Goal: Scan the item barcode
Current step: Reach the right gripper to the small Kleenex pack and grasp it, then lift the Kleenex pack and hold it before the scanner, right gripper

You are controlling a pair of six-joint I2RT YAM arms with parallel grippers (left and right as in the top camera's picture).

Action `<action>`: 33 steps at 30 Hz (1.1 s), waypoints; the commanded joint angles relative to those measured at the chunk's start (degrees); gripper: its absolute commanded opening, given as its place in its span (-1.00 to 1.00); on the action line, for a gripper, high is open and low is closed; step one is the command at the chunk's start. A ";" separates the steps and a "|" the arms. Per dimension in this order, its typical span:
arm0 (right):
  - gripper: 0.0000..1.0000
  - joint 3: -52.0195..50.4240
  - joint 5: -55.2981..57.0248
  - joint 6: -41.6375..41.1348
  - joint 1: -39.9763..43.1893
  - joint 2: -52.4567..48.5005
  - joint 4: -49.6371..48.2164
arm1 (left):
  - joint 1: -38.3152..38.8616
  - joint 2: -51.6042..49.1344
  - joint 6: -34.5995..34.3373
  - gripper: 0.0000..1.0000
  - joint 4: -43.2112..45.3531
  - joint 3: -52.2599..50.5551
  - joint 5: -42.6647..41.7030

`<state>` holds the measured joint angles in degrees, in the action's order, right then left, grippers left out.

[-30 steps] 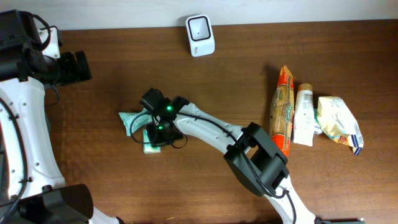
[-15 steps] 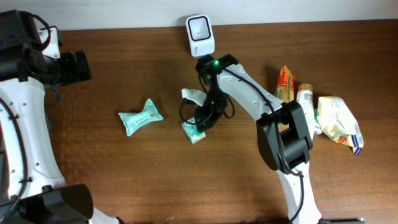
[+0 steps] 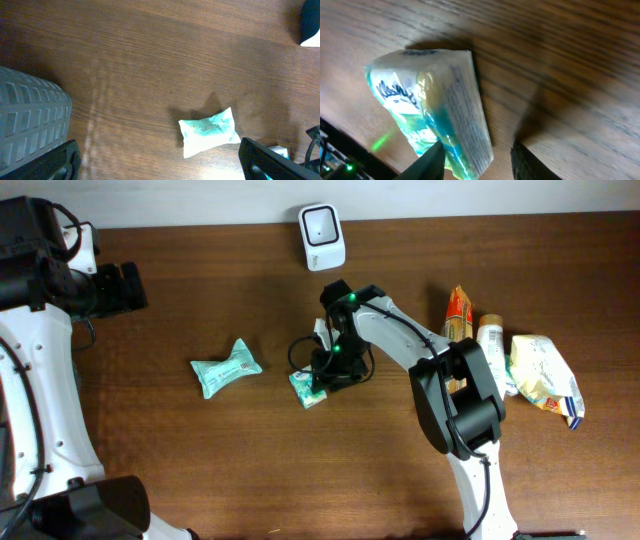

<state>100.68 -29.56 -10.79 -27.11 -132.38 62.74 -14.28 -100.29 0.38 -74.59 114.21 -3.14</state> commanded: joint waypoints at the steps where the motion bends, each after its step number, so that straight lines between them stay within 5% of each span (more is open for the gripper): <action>1: -0.40 -2.36 1.66 -2.21 -0.81 -0.31 -1.51 | -0.24 0.26 0.48 0.98 -0.11 0.26 -0.04; 3: -0.92 -3.04 1.68 -2.21 -1.07 -0.31 -2.12 | -0.24 0.26 0.48 0.98 -0.11 0.26 -0.04; 6: -0.92 -2.56 0.81 -2.12 -0.57 0.00 -1.88 | -0.26 0.26 0.48 0.98 -0.09 0.26 -0.04; 10: -0.92 0.17 -16.52 9.84 3.32 7.69 1.18 | -0.24 0.26 0.48 0.98 -0.13 0.26 -0.04; 17: -0.92 0.17 -35.17 17.79 12.13 22.12 4.63 | -0.26 0.24 0.48 0.98 -0.11 0.26 -0.04; 23: -0.92 0.17 -52.48 21.07 15.54 23.06 4.55 | -0.24 0.26 0.48 0.98 -0.11 0.26 -0.04; 27: -0.92 0.17 -46.75 20.79 15.56 23.06 4.33 | -0.26 0.26 0.48 0.98 -0.11 0.26 -0.04; 33: -0.92 0.42 -1.99 4.48 10.25 23.06 4.72 | -0.26 0.26 0.48 0.98 -0.09 0.26 -0.02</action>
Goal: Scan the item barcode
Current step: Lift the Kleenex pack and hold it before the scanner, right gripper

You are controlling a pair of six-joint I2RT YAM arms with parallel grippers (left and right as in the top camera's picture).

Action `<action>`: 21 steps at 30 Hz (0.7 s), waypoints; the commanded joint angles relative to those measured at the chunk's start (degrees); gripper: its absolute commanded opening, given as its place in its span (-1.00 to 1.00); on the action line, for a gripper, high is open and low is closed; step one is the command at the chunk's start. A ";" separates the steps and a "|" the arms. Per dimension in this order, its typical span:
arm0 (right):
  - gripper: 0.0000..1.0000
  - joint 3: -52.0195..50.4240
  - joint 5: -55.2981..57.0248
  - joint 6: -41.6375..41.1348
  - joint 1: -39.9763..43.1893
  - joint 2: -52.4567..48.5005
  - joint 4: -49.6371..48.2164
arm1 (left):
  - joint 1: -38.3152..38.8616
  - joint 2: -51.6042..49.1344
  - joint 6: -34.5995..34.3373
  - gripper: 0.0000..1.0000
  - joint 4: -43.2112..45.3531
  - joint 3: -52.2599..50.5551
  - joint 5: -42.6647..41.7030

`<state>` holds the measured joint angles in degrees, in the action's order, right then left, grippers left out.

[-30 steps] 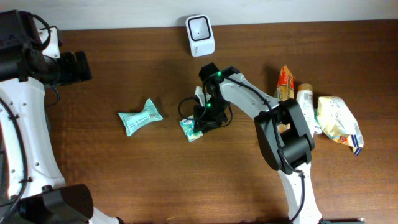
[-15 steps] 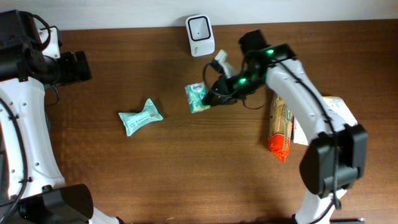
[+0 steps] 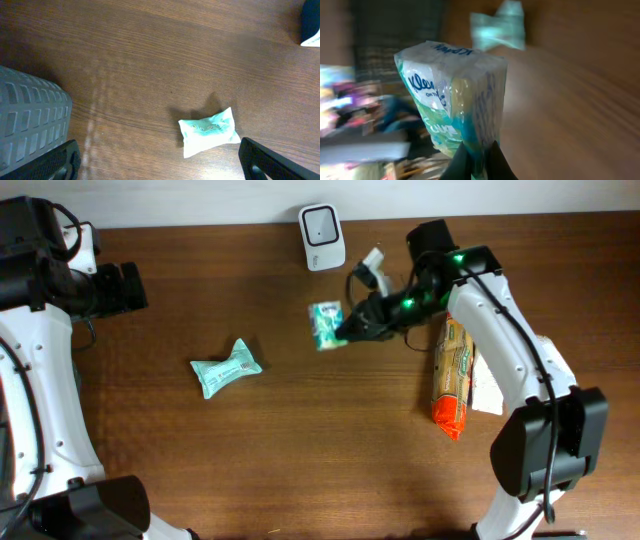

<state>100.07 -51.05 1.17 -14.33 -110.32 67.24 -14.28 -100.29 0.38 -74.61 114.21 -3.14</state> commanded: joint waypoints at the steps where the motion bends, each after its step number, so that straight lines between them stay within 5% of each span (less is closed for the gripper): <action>1: -0.92 2.43 25.59 -8.79 -3.39 0.98 1.42 | -0.26 0.26 0.48 0.98 -0.09 0.26 -0.04; 9: -0.92 34.73 57.22 -8.55 -6.49 -8.41 9.92 | -0.26 0.26 0.48 0.98 -0.09 0.26 -0.04; 16: -0.92 35.08 89.09 13.73 -14.23 -20.24 -24.39 | -0.24 0.24 0.48 0.98 -0.09 0.26 -0.04; 21: -0.92 35.08 89.50 28.98 -14.10 -31.39 -40.22 | -0.26 0.24 0.48 0.98 -0.07 0.26 -0.04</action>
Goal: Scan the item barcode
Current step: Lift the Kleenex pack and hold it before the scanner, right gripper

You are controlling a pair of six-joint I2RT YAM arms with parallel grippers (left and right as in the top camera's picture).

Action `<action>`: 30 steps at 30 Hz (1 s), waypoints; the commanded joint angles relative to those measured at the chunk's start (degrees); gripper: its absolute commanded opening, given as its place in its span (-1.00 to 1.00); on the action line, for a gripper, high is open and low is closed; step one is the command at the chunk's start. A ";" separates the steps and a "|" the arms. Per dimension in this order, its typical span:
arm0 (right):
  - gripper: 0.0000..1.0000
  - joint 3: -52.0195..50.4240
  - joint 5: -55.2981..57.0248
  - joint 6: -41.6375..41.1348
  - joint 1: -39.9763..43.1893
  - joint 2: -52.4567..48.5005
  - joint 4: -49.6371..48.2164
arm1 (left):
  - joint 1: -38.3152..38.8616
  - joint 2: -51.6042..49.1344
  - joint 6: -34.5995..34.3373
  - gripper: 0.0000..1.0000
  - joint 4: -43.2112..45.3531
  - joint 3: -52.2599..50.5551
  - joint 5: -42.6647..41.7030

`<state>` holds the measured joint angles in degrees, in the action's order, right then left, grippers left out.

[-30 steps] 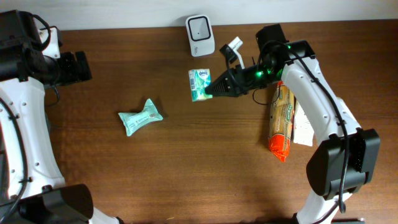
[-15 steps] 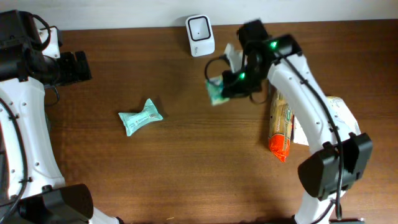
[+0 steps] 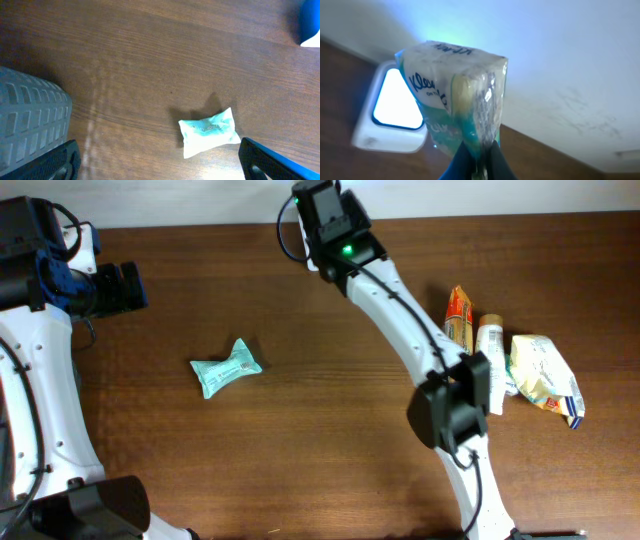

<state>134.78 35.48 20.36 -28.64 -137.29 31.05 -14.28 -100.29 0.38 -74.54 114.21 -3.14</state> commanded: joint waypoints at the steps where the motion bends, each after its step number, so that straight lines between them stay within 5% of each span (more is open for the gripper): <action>1: -0.92 0.35 2.99 12.09 0.20 -6.43 -5.90 | -0.26 0.26 0.46 0.98 -0.13 0.26 -0.04; 26: -0.92 0.33 4.07 13.92 0.52 -11.26 -12.83 | -0.26 0.24 0.46 0.98 -0.15 0.26 -0.04; 30: -0.92 0.35 2.47 7.61 0.44 -6.73 -7.32 | -0.24 0.26 0.48 0.98 -0.15 0.26 -0.04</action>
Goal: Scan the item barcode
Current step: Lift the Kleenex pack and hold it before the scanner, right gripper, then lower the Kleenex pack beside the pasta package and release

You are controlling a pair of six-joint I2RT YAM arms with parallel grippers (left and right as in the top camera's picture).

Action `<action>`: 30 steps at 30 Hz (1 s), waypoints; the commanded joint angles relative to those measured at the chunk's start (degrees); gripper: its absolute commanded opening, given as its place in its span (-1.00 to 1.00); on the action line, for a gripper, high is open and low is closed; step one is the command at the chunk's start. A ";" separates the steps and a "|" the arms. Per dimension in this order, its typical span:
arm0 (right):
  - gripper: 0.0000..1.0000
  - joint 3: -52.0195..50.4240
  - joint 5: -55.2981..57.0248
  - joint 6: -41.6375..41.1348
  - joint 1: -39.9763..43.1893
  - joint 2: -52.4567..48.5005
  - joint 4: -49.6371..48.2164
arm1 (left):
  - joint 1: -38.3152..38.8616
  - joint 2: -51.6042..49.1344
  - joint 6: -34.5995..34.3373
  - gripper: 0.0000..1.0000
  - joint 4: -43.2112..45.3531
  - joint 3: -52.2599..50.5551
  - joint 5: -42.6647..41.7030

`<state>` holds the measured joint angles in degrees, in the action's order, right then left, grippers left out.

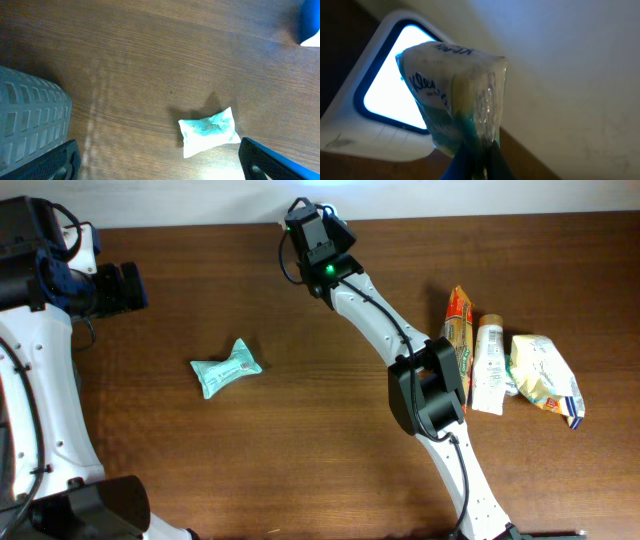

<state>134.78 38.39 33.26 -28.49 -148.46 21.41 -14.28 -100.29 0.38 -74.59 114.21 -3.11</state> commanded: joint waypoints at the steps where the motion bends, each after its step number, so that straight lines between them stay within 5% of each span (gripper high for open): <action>1: -0.92 0.35 -3.96 -5.29 0.37 6.67 5.68 | -0.24 0.24 0.48 0.98 -0.11 0.26 -0.07; 3: -0.92 0.35 -10.60 -7.13 0.37 10.67 11.32 | -0.26 0.26 0.48 0.98 -0.11 0.26 -0.07; 9: -0.92 0.35 -43.34 -30.10 2.62 22.84 38.53 | -0.24 0.26 0.48 0.98 -0.11 0.26 -0.07; 15: -0.92 -0.94 -53.72 -32.70 11.04 24.48 73.09 | -0.26 0.26 0.48 0.98 -0.09 0.26 -0.07; 25: -0.80 -32.54 -45.92 -32.72 17.14 24.35 70.82 | -0.26 0.26 0.48 0.98 -0.11 0.26 -0.07; 27: -0.48 -32.41 -45.13 -32.72 18.43 24.35 71.63 | -0.24 0.24 0.48 0.98 -0.11 0.26 -0.07; 30: 0.66 -30.27 -48.28 -32.70 19.52 24.35 71.76 | -0.24 0.26 0.48 0.98 -0.11 0.26 -0.07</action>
<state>102.37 -8.03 0.38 -9.76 -124.73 93.08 -14.28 -100.29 0.38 -74.59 114.21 -3.14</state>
